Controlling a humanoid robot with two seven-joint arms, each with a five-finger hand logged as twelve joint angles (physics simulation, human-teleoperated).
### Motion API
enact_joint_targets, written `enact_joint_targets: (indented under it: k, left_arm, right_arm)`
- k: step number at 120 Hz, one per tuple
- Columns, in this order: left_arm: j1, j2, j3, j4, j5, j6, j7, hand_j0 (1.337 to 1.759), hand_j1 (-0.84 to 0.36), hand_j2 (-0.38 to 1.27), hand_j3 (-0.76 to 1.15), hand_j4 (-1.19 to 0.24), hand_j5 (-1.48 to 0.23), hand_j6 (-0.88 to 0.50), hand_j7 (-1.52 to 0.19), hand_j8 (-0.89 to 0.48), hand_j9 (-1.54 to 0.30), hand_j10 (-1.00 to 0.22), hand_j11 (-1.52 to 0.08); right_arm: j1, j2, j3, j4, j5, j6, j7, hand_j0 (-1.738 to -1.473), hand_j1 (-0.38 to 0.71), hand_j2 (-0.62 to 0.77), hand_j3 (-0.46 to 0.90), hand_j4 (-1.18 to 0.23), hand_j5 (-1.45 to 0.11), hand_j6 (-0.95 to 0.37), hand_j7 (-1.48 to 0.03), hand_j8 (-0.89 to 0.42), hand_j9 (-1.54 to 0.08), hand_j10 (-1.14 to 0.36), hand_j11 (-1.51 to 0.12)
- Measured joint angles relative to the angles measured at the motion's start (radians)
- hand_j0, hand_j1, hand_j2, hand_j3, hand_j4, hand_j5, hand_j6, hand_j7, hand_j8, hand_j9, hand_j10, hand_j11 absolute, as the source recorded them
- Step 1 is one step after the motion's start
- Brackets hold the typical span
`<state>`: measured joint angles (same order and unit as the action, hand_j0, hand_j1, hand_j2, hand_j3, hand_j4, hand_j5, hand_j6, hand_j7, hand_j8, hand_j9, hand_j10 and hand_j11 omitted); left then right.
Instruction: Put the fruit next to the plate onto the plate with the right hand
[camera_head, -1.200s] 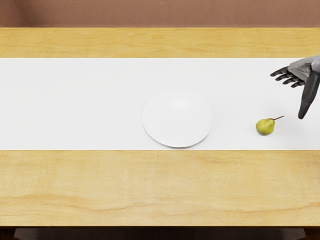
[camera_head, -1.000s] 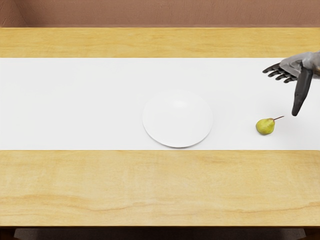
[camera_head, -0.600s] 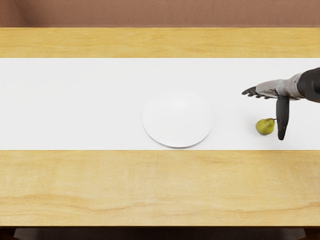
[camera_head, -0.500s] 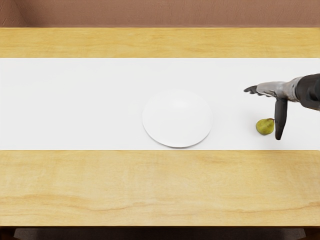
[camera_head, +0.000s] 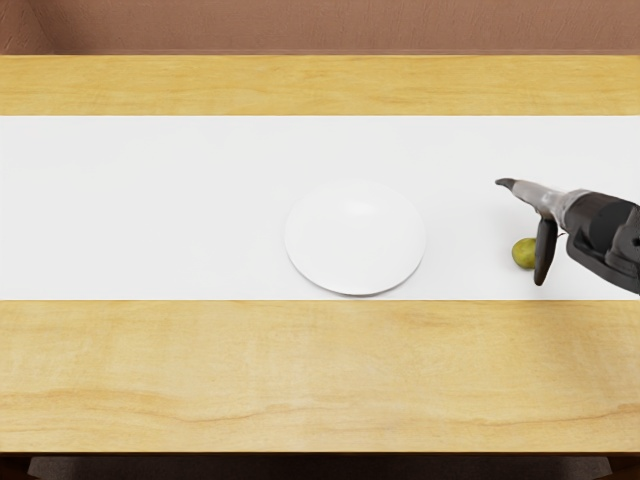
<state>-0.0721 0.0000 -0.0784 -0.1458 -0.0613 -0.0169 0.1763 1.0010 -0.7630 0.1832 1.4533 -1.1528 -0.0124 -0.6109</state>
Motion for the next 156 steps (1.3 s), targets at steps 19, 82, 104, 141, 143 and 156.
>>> enact_joint_targets:
  k: [19, 82, 104, 141, 143, 156]
  left_arm:
    - [0.0, 0.0, 0.0, 0.0, 0.0, 0.0, 0.0, 1.658, 0.33, 0.0, 0.0, -0.02, -0.02, -0.02, -0.02, -0.02, -0.02, -0.02, -0.02]
    - [0.0, 0.0, 0.0, 0.0, 0.0, 0.0, 0.0, 1.658, 0.33, 0.0, 0.0, -0.02, -0.02, -0.02, -0.02, -0.02, -0.02, -0.02, -0.02]
    - [0.0, 0.0, 0.0, 0.0, 0.0, 0.0, 0.0, 1.658, 0.33, 0.0, 0.0, -0.02, -0.02, -0.02, -0.02, -0.02, -0.02, -0.02, -0.02]
    - [0.0, 0.0, 0.0, 0.0, 0.0, 0.0, 0.0, 1.658, 0.33, 0.0, 0.0, -0.02, -0.02, -0.02, -0.02, -0.02, -0.02, -0.02, -0.02]
    - [0.0, 0.0, 0.0, 0.0, 0.0, 0.0, 0.0, 1.658, 0.33, 0.0, 0.0, -0.02, -0.02, -0.02, -0.02, -0.02, -0.02, -0.02, -0.02]
    - [0.0, 0.0, 0.0, 0.0, 0.0, 0.0, 0.0, 1.658, 0.33, 0.0, 0.0, -0.02, -0.02, -0.02, -0.02, -0.02, -0.02, -0.02, -0.02]
  right_arm:
    - [-0.047, 0.008, 0.004, 0.034, -0.056, -0.048, 0.0, -1.658, -0.31, 0.0, 0.0, -0.04, -0.05, -0.04, -0.05, -0.04, -0.05, -0.04, -0.05]
    - [-0.097, -0.016, -0.007, 0.049, -0.172, -0.127, 0.0, -1.658, -0.2, -0.02, 0.0, -0.13, -0.16, -0.13, -0.16, -0.13, -0.16, -0.13, -0.16]
    - [-0.124, -0.019, -0.006, 0.05, -0.191, -0.147, 0.0, -1.658, -0.14, -0.03, 0.0, -0.18, -0.23, -0.18, -0.23, -0.18, -0.23, -0.18, -0.23]
    - [-0.142, -0.017, -0.003, 0.05, -0.193, -0.173, 0.0, -1.658, 0.01, -0.05, 0.0, -0.3, -0.39, -0.31, -0.39, -0.31, -0.39, -0.3, -0.39]
    - [-0.142, -0.016, -0.003, 0.05, -0.193, -0.173, 0.0, -1.658, 0.02, -0.06, 0.0, -0.31, -0.4, -0.32, -0.4, -0.31, -0.4, -0.31, -0.4]
    - [-0.142, -0.012, -0.001, 0.049, -0.192, -0.175, 0.0, -1.658, 0.08, -0.07, 0.0, -0.37, -0.47, -0.37, -0.47, -0.37, -0.47, -0.37, -0.47]
